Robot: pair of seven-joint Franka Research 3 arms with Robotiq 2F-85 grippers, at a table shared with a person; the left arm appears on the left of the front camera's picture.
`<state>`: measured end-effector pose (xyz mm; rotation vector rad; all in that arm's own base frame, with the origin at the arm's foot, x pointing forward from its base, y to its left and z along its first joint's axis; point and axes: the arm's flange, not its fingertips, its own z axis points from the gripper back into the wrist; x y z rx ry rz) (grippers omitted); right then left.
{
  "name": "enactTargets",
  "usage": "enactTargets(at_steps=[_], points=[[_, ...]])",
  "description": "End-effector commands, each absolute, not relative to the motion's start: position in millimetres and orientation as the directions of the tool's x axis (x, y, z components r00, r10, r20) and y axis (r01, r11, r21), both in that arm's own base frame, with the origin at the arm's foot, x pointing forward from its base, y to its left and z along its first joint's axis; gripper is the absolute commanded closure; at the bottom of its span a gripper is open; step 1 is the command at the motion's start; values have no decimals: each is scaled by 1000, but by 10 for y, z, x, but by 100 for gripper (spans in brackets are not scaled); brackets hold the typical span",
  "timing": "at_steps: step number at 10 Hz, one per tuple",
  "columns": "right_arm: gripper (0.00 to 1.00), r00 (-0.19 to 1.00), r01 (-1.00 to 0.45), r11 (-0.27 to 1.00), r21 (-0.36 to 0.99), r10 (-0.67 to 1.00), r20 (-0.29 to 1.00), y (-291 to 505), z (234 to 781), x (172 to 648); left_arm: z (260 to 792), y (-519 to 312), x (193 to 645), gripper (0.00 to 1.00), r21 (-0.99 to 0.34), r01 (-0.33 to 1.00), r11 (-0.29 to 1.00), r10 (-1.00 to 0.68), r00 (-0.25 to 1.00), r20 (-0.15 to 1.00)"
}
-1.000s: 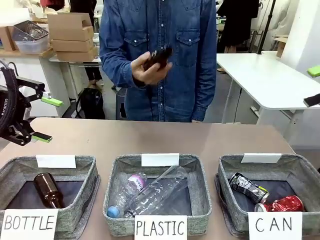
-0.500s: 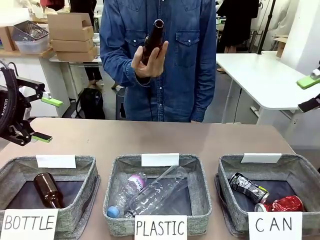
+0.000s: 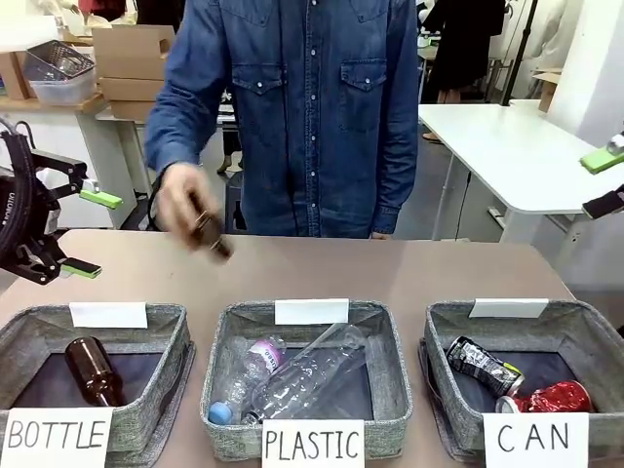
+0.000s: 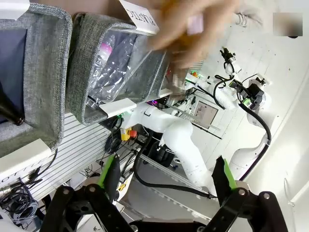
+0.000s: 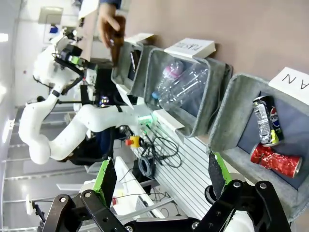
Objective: Sort the can waste into the basket.
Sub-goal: Pick up the can waste from the table and place it in the right Fabric basket.
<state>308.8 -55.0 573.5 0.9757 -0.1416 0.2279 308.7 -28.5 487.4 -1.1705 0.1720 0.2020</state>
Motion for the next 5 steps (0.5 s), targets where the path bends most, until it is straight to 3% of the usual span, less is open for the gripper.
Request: enactTargets(at_steps=[1, 2, 5], points=[[0, 962, -273, 541, 795, 137, 237, -563, 5690, 3056, 4874, -285, 3087, 0, -894, -246, 375, 68, 969, -238], [0, 962, -273, 541, 795, 137, 237, -563, 5690, 3056, 5164, 108, 2987, 0, -844, -207, 495, 180, 975, -133], [0, 962, -273, 541, 795, 137, 237, -563, 5690, 3056, 5462, 898, 2493, 0, -723, -318, 613, 410, 910, -53]])
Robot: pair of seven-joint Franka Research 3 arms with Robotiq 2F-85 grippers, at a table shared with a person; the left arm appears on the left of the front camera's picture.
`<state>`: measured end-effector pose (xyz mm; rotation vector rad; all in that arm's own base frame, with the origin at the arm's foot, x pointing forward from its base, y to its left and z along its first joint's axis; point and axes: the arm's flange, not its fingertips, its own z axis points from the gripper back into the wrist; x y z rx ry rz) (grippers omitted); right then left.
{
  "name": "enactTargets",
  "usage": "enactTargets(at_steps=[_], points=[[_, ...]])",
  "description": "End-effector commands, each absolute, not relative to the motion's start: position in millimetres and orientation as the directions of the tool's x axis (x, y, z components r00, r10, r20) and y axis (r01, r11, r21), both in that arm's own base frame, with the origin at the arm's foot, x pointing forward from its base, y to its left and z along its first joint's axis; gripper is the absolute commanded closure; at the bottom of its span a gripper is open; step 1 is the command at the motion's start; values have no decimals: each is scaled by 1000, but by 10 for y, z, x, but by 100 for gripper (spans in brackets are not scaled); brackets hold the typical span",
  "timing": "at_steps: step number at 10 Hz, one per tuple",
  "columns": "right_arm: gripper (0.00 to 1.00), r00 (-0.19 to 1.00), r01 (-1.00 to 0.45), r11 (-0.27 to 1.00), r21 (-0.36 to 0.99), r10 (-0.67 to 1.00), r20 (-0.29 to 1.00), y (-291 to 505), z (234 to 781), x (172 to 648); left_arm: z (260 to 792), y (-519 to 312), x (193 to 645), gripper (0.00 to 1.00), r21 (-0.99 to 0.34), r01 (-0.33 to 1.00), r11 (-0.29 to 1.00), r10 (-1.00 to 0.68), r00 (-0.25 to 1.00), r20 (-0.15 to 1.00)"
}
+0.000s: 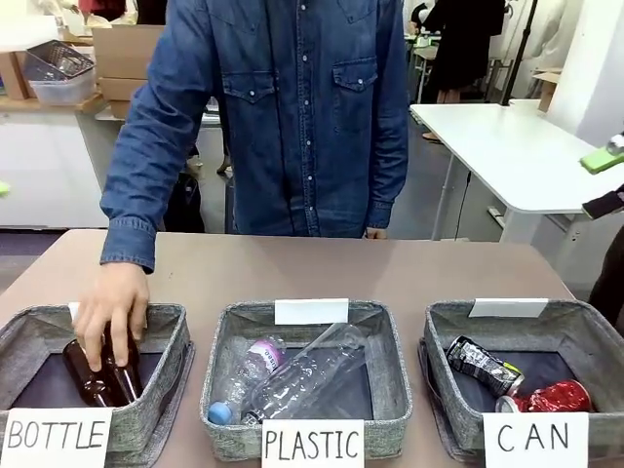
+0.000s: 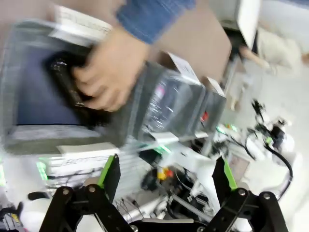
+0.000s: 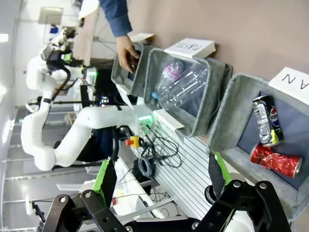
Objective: Sort the can waste into the basket.
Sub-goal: Pick up the can waste from the table and place it in the right Fabric basket.
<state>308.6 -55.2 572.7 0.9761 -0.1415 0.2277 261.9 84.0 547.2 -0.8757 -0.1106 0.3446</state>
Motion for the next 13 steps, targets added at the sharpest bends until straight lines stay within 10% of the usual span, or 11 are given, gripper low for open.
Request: enactTargets(at_steps=[1, 9, 13], points=[[0, 962, -273, 541, 795, 137, 237, -563, 5690, 3056, 5463, 994, 2323, 0, -736, -307, 603, 440, 898, -13], [0, 962, -273, 541, 795, 137, 237, -563, 5690, 3056, 5335, -203, 3361, 0, -828, 126, 546, -63, 992, 109], [0, 962, -273, 541, 795, 137, 237, -563, 5690, 3056, 4722, -863, 3934, 0, -900, 107, 423, -152, 987, 46]])
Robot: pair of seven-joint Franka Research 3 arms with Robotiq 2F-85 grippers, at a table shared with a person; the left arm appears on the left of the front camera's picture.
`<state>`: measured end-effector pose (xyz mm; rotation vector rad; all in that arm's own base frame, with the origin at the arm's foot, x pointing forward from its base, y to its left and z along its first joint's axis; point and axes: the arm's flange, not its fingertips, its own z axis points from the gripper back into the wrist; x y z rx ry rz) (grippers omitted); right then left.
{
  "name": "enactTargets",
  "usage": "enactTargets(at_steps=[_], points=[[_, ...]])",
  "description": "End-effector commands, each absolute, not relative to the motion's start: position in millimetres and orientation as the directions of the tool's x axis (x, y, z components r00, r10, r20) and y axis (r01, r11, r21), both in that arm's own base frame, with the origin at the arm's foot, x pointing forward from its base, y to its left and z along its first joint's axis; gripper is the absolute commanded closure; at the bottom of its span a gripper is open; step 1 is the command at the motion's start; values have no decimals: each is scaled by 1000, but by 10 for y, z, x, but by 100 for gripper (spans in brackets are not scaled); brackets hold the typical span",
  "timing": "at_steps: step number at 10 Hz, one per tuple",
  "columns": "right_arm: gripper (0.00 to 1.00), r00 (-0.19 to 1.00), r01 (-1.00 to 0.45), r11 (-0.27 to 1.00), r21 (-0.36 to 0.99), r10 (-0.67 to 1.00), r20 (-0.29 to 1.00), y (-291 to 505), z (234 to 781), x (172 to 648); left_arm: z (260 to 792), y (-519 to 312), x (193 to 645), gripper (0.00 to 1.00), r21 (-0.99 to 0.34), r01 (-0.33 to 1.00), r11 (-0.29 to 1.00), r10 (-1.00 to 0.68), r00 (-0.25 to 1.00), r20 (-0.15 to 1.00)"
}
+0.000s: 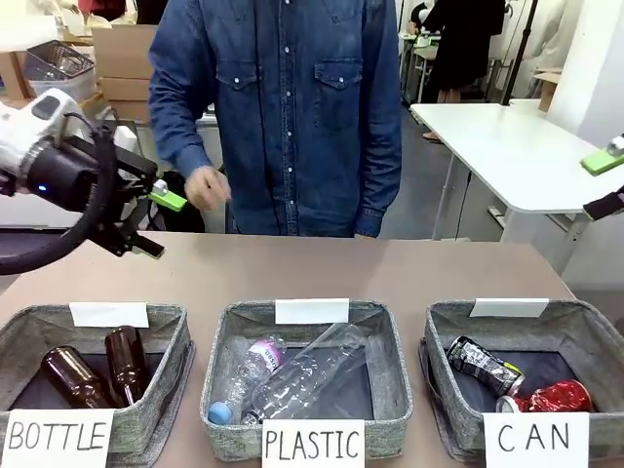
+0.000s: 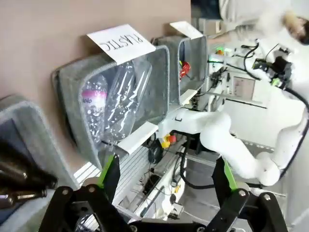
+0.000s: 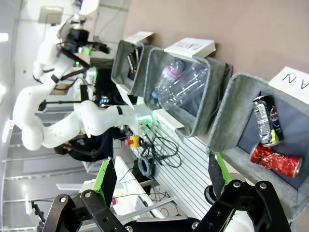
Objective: Sort the can waste into the basket.
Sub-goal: Pick up the can waste from the table and place it in the right Fabric basket.
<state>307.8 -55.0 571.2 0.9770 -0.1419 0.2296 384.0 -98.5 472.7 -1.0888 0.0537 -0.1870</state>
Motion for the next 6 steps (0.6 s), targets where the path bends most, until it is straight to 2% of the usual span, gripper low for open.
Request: enactTargets(at_steps=[1, 2, 6], points=[[0, 962, -273, 541, 795, 137, 237, -563, 5690, 3056, 4592, -726, 3961, 0, -906, 27, 422, -116, 993, -25], [0, 962, -273, 541, 795, 137, 237, -563, 5690, 3056, 4727, -985, 3840, 0, -885, 125, 450, -177, 983, 48], [0, 962, -273, 541, 795, 137, 237, -563, 5690, 3056, 4727, -985, 3840, 0, -885, 125, 450, -177, 983, 48]])
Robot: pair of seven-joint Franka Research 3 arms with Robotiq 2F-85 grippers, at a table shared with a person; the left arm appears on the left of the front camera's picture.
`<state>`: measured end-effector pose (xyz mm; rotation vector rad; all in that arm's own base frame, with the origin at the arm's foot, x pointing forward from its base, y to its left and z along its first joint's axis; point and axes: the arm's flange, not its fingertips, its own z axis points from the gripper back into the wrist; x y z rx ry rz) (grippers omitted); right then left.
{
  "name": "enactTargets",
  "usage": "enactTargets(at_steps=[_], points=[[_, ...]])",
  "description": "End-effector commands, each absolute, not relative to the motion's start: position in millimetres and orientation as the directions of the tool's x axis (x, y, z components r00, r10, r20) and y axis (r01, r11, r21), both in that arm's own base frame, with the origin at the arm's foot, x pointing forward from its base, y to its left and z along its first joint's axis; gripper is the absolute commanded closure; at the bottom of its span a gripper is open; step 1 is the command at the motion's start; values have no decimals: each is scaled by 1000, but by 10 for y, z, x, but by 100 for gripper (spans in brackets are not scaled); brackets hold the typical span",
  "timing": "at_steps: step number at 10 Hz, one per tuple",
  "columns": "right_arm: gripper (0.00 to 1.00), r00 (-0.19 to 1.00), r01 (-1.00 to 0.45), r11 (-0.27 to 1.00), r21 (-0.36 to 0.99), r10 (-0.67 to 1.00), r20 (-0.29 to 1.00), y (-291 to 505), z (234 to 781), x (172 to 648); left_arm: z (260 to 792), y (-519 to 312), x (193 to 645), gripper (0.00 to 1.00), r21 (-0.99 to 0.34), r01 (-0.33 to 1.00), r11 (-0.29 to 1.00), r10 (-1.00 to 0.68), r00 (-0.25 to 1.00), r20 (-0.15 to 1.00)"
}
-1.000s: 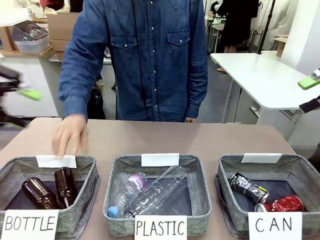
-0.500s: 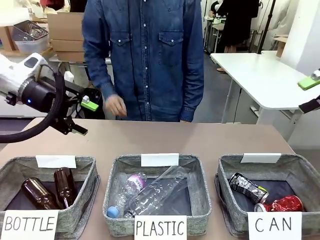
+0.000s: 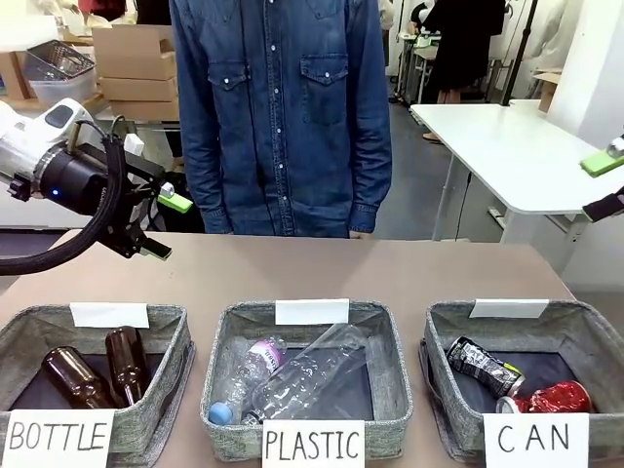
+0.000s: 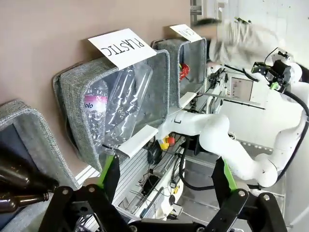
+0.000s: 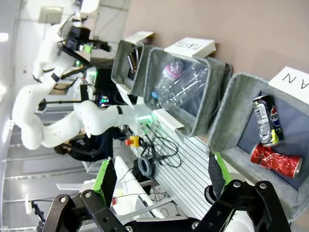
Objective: Sort the can waste into the basket.
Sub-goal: Pick up the can waste from the table and place it in the right Fabric basket.
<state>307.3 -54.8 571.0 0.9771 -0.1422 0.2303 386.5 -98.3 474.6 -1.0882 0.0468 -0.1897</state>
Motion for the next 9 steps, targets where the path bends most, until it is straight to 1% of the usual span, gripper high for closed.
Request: enactTargets(at_steps=[1, 9], points=[[0, 962, -273, 541, 795, 137, 237, -563, 5690, 3056, 4727, -985, 3840, 0, -885, 125, 450, -177, 983, 48], [0, 962, -273, 541, 795, 137, 237, -563, 5690, 3056, 4727, -985, 3840, 0, -885, 125, 450, -177, 983, 48]])
